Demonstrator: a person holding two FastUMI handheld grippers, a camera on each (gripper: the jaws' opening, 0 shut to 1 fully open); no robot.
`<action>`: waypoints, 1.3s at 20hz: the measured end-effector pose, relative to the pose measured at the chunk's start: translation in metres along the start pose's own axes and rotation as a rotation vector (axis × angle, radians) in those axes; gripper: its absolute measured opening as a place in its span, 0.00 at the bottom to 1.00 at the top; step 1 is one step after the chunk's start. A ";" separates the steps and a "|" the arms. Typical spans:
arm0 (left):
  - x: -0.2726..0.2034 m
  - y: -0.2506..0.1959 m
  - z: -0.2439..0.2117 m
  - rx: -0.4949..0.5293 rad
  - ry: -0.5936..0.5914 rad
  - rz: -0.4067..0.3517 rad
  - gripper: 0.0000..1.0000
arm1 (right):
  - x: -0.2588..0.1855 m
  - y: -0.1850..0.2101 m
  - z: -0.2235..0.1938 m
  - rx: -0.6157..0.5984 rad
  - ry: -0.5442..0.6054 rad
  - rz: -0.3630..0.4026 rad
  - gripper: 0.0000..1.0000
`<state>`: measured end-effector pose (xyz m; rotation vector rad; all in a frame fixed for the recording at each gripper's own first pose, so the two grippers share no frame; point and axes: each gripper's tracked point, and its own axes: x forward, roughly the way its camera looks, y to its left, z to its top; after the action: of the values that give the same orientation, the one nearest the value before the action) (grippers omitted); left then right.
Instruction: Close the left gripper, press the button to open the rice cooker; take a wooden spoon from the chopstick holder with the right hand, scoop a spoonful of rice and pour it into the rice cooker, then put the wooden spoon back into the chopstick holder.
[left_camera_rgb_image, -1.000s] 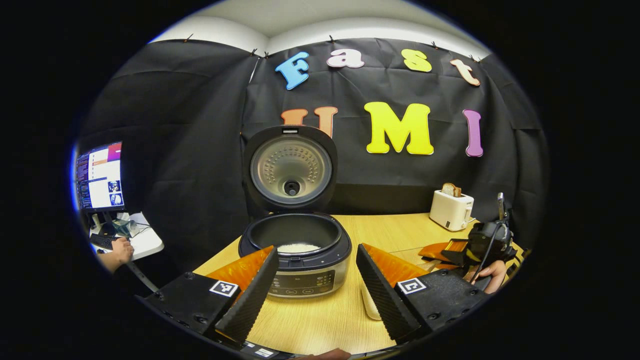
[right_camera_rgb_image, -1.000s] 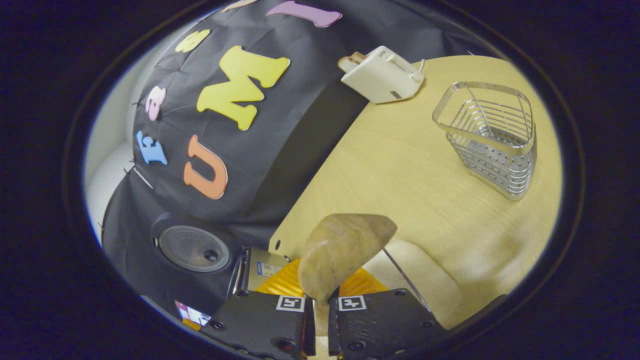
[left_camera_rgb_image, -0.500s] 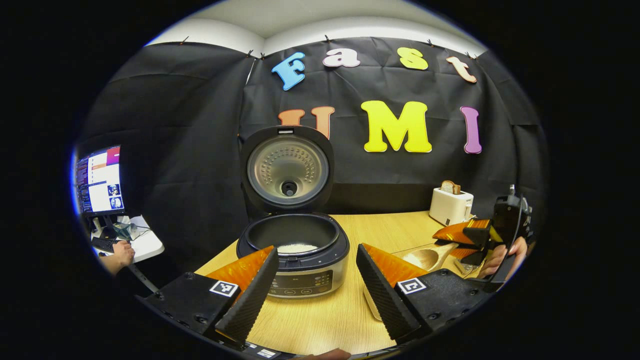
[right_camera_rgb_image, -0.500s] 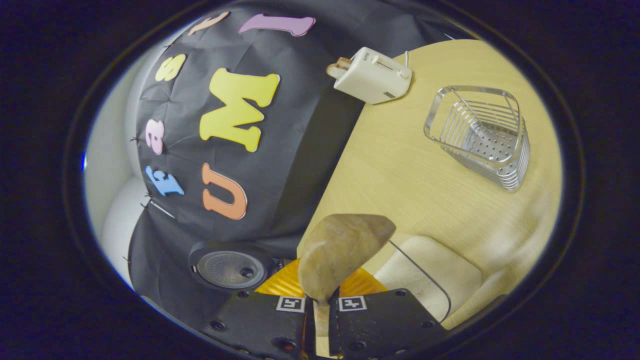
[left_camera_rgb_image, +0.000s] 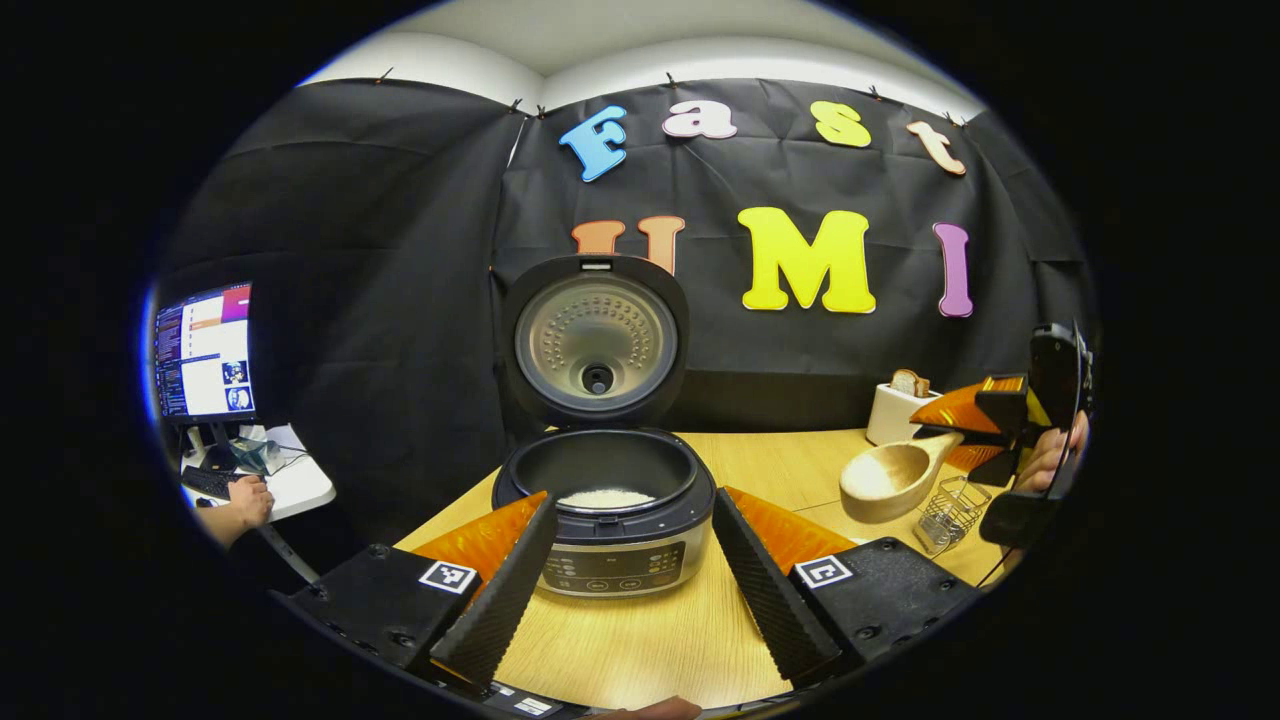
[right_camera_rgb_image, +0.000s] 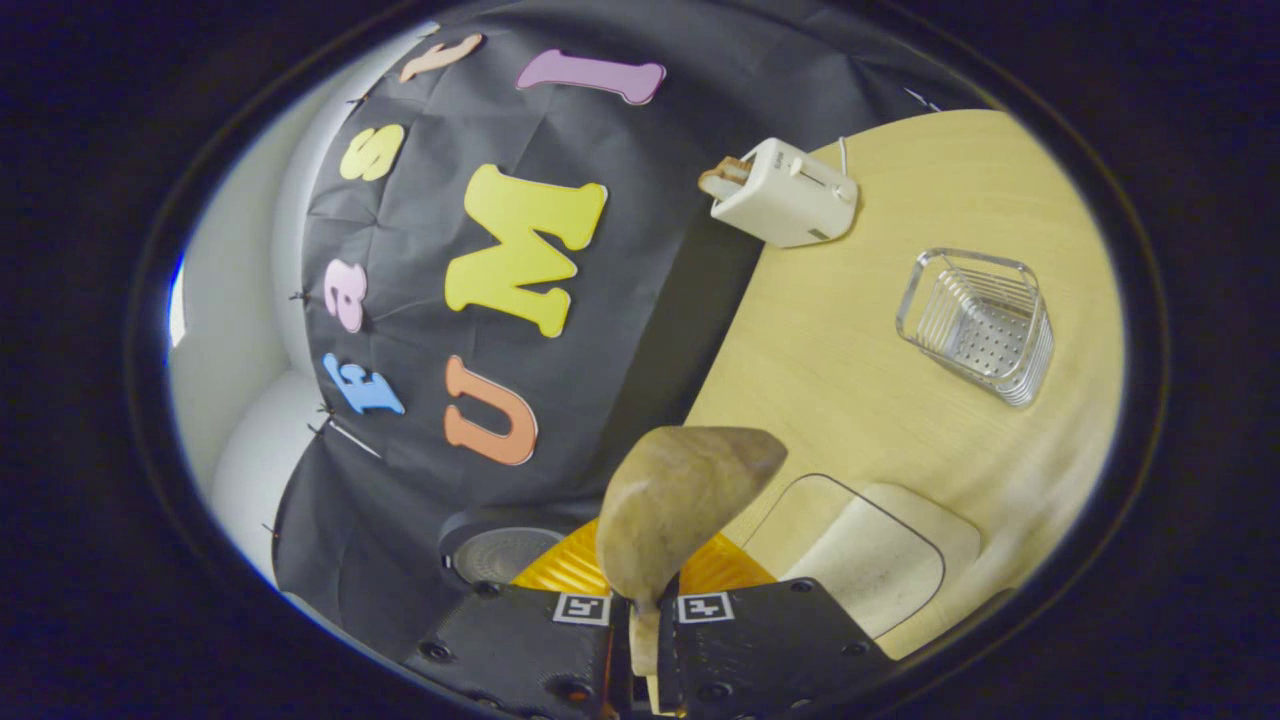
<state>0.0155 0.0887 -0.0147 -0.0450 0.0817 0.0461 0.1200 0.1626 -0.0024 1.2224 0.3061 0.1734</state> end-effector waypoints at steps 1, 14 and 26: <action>0.000 0.003 0.000 -0.003 -0.002 0.003 0.99 | 0.002 0.008 0.000 0.000 -0.004 0.011 0.10; -0.001 0.052 -0.005 -0.058 0.015 0.052 1.00 | 0.055 0.081 -0.034 0.024 -0.005 0.065 0.10; 0.005 0.093 -0.027 0.000 0.068 0.133 1.00 | 0.137 0.140 -0.121 -0.473 -0.016 -0.043 0.10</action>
<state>0.0141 0.1800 -0.0463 -0.0408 0.1521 0.1774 0.2148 0.3579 0.0730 0.7486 0.2590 0.1864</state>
